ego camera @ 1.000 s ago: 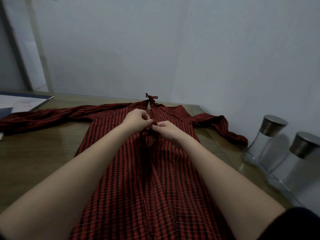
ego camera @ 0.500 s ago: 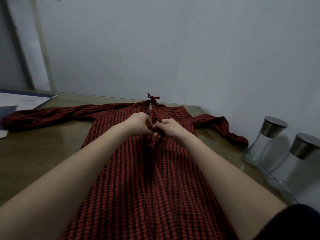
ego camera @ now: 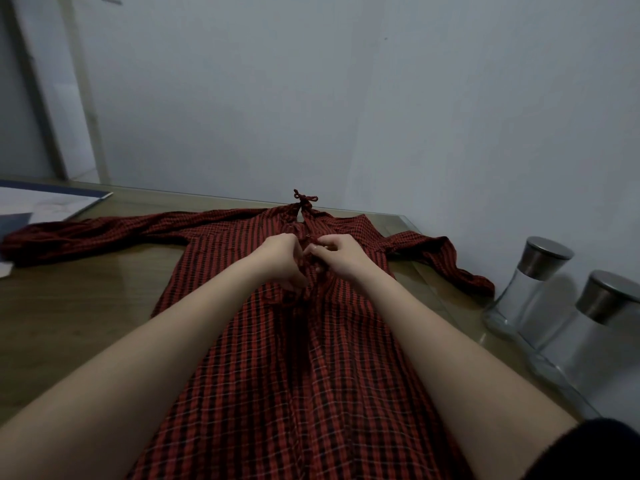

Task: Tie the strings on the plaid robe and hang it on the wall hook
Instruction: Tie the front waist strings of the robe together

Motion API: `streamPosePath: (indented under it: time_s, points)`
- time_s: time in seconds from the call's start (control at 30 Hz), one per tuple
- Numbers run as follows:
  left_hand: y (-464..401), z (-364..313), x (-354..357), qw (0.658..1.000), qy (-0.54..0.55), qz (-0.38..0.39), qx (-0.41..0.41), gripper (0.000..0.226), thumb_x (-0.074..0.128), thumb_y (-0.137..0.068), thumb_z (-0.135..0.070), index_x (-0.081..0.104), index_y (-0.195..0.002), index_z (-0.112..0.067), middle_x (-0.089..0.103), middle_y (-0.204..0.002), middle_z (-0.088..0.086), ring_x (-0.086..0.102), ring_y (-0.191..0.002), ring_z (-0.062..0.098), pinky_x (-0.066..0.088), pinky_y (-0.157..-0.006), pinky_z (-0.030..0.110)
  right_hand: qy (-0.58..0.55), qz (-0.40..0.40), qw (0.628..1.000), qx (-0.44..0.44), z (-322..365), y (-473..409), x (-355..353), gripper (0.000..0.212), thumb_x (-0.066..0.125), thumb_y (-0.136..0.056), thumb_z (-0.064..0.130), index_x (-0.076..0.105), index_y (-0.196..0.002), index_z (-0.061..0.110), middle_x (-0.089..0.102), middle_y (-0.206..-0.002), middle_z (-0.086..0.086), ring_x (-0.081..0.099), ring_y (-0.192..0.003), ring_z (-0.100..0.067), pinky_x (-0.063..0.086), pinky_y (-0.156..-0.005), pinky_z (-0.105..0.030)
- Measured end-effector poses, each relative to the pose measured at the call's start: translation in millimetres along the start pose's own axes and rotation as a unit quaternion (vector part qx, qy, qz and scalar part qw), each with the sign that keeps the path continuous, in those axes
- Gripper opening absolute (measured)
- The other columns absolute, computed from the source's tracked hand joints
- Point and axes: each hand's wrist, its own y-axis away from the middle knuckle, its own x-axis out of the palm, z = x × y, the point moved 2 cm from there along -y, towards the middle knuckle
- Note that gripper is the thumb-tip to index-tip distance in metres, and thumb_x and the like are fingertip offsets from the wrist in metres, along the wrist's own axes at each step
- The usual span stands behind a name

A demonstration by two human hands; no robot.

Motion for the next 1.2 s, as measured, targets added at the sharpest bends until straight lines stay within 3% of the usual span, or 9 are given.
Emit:
streamPosePath:
  time_s: [0.13,0.23,0.4,0.57,0.67,0.8,0.87,1.03,1.2]
  points:
    - [-7.8,11.4,8.3,0.999,0.029,-0.043,0.012,0.042,0.077,-0.072,-0.009,0.061,-0.110,-0.007,0.072,-0.085,0.015,0.073,-0.070,0.025,0.061,-0.070,0.035,-0.037,-0.007,0.999,-0.001,2.4,1.2,-3.7,0.019,0.058,-0.089,0.015,0.066,-0.072,0.014,0.066,-0.072,-0.009,0.063,-0.061,-0.022,0.051,-0.071,-0.041]
    - [-10.7,14.0,12.2,0.994,-0.028,-0.102,0.022,0.028,0.075,-0.075,-0.032,0.071,-0.091,-0.009,0.071,-0.076,0.009,0.068,-0.071,0.022,0.055,-0.069,0.030,-0.020,-0.016,1.000,-0.013,3.7,1.9,-3.8,0.022,0.059,-0.085,0.021,0.067,-0.064,0.022,0.067,-0.076,-0.013,0.062,-0.070,-0.027,0.051,-0.072,-0.045]
    - [-16.6,14.1,9.5,0.962,-0.189,-0.190,0.056,0.033,0.073,-0.077,-0.036,0.067,-0.092,-0.007,0.058,-0.102,0.012,0.059,-0.097,0.032,0.046,-0.079,0.040,-0.061,-0.010,0.998,0.008,0.2,3.5,0.1,0.022,0.059,-0.079,0.028,0.069,-0.061,0.021,0.064,-0.077,-0.020,0.061,-0.070,-0.040,0.045,-0.070,-0.041]
    - [-18.8,20.1,3.0,0.969,-0.180,-0.151,0.080,0.029,0.068,-0.081,-0.036,0.066,-0.087,-0.008,0.058,-0.084,0.005,0.061,-0.092,0.028,0.043,-0.070,0.033,-0.128,0.014,0.991,0.019,-3.9,6.8,-9.2,0.024,0.052,-0.093,0.012,0.065,-0.073,0.012,0.067,-0.074,-0.010,0.069,-0.061,-0.016,0.054,-0.062,-0.022]
    - [-18.7,20.7,4.5,0.973,-0.175,-0.121,0.090,0.024,0.065,-0.083,-0.037,0.067,-0.088,-0.013,0.060,-0.079,0.002,0.064,-0.085,0.024,0.041,-0.067,0.027,-0.131,0.017,0.991,0.022,-4.8,8.1,-9.2,0.024,0.052,-0.094,0.013,0.065,-0.074,0.012,0.066,-0.076,-0.012,0.068,-0.066,-0.020,0.054,-0.064,-0.023]
    - [-23.1,19.7,9.7,0.994,-0.034,-0.076,0.069,0.020,0.075,-0.076,-0.029,0.065,-0.073,-0.012,0.063,-0.064,0.002,0.062,-0.044,0.005,0.047,-0.048,0.016,-0.112,-0.005,0.993,0.025,-7.3,4.8,-3.4,0.026,0.054,-0.091,0.018,0.068,-0.070,0.019,0.060,-0.080,-0.018,0.056,-0.076,-0.028,0.044,-0.069,-0.037]
    - [-24.9,17.2,10.7,0.996,0.000,-0.071,0.063,0.020,0.077,-0.073,-0.027,0.071,-0.080,-0.008,0.061,-0.061,-0.002,0.058,-0.047,0.001,0.042,-0.045,0.008,-0.103,-0.013,0.994,0.027,-7.6,3.4,-2.4,0.025,0.054,-0.091,0.018,0.068,-0.070,0.019,0.057,-0.078,-0.017,0.052,-0.074,-0.025,0.042,-0.066,-0.034]
    - [-23.8,13.4,9.6,0.996,-0.058,-0.020,0.070,0.023,0.069,-0.080,-0.033,0.065,-0.070,-0.013,0.052,-0.057,-0.003,0.046,-0.053,0.010,0.034,-0.049,0.022,-0.147,-0.005,0.989,0.029,-5.2,4.1,-7.1,0.023,0.050,-0.094,0.011,0.064,-0.077,0.008,0.063,-0.071,-0.008,0.064,-0.049,-0.006,0.047,-0.047,-0.014]
    - [-23.7,15.1,9.6,0.979,-0.142,-0.097,0.113,0.016,0.055,-0.085,-0.009,0.071,-0.086,-0.008,0.070,-0.080,0.014,0.067,-0.075,0.029,0.054,-0.069,0.037,-0.149,0.005,0.988,0.030,-5.5,4.9,-8.5,0.023,0.052,-0.094,0.011,0.065,-0.075,0.009,0.065,-0.075,-0.008,0.067,-0.052,-0.007,0.049,-0.050,-0.014]
